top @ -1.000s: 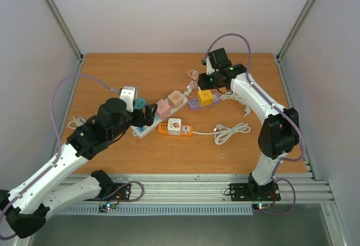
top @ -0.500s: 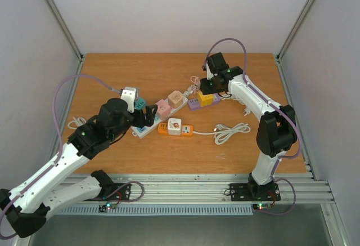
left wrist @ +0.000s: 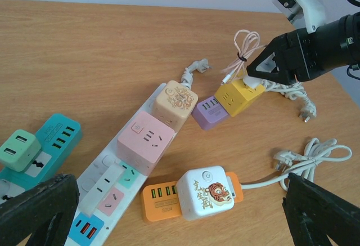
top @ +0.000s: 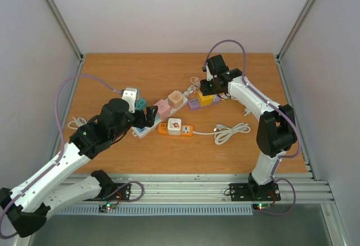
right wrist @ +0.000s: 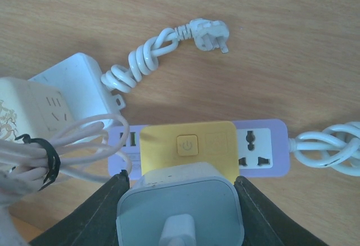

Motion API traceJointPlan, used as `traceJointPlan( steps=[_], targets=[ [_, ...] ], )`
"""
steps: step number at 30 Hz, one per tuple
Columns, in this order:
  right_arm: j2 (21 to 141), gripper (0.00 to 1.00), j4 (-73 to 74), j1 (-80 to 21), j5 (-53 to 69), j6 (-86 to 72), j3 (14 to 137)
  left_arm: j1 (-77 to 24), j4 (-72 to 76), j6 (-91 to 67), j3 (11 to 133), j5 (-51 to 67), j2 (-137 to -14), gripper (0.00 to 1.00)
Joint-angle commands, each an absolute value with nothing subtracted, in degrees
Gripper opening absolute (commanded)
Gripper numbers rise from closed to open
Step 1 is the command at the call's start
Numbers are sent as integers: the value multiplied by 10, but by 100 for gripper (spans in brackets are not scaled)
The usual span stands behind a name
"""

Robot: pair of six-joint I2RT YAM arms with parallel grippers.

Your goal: Insert the plug

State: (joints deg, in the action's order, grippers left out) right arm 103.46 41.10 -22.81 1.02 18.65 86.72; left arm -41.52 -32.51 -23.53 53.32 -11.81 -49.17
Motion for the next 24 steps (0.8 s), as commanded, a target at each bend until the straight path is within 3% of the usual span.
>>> traceJointPlan(
  steps=[1,24],
  targets=[
    [1039,38,387,-229,-17,195,858,-414,-308,-225,527,-120,-495,99],
    [1011,38,388,-229,-32,190,853,-414,-305,-221,523,-122,-510,99]
  ],
)
